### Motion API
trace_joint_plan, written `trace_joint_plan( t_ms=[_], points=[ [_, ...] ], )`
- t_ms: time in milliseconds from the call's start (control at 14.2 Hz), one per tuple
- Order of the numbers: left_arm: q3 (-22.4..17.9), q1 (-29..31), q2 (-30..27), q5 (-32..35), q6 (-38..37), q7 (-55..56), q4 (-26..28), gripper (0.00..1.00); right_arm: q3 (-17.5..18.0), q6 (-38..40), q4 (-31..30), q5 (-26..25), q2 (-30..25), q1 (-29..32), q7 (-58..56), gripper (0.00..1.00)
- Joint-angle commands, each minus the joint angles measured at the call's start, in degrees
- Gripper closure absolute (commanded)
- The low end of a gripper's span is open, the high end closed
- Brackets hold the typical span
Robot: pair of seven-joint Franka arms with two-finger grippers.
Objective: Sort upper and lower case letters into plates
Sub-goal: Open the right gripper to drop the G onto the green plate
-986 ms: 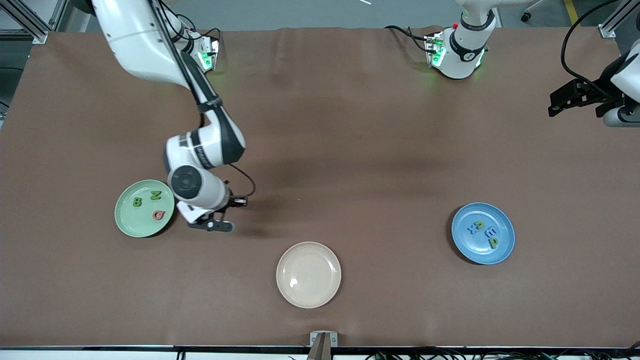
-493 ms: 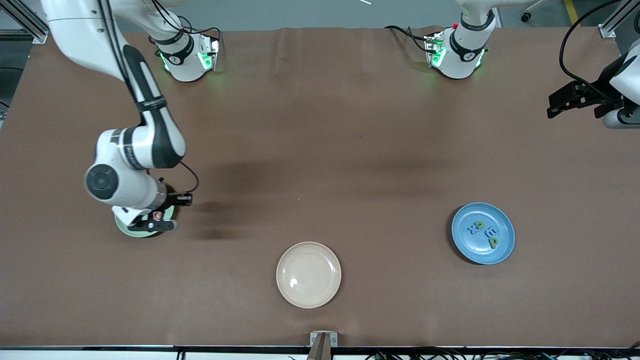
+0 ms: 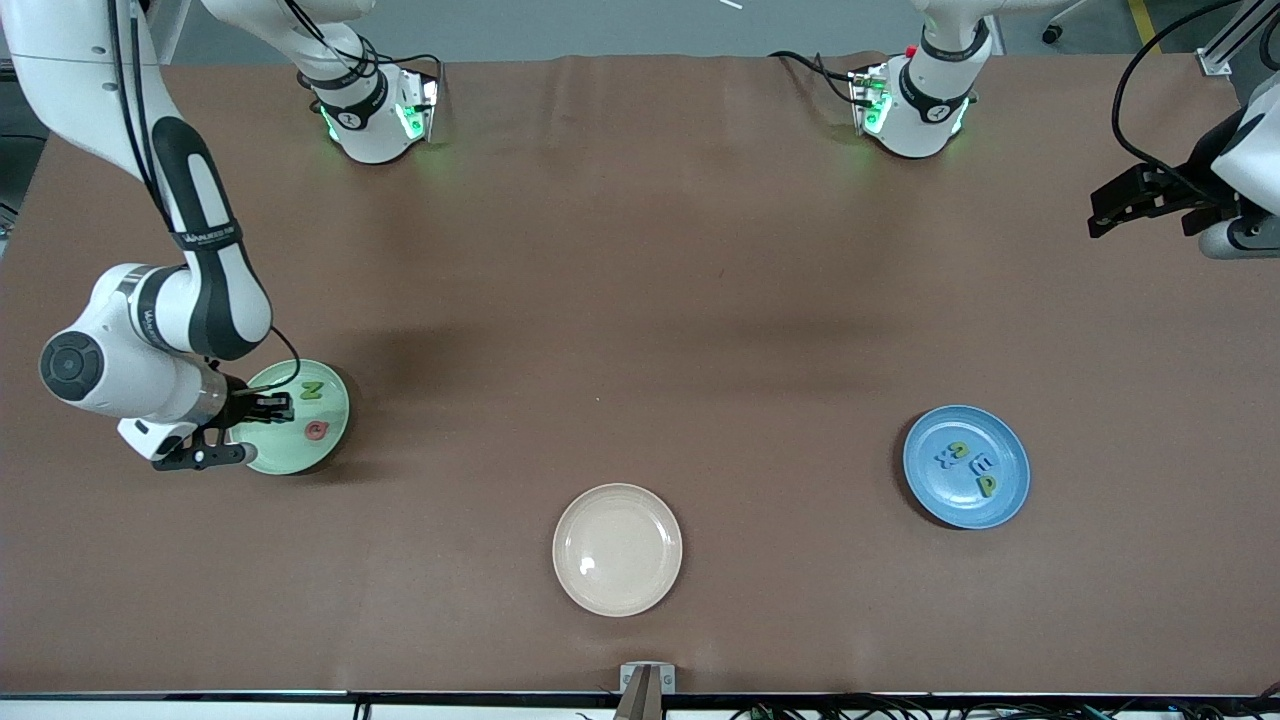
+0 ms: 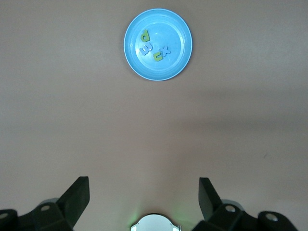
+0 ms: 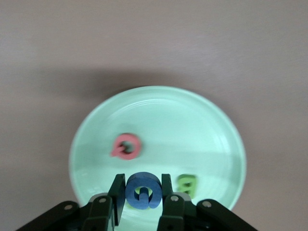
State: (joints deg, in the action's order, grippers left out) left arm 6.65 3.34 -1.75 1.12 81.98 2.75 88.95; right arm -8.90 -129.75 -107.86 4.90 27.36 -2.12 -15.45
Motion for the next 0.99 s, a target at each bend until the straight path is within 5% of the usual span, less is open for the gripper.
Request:
trace_joint_plan(
  t_ms=[0,915],
  points=[
    [0.2,0.3,-0.4,-0.7,0.5,0.7,0.3,0.0,1.1,-4.4,-0.5,-1.6,2.2,2.5,-2.1,0.84],
    [0.3,0.3,-0.4,-0.4,0.4,0.6,0.6,0.0,1.4,-9.9,-0.4,-0.7,6.6,2.2,-2.7,0.83]
  ],
)
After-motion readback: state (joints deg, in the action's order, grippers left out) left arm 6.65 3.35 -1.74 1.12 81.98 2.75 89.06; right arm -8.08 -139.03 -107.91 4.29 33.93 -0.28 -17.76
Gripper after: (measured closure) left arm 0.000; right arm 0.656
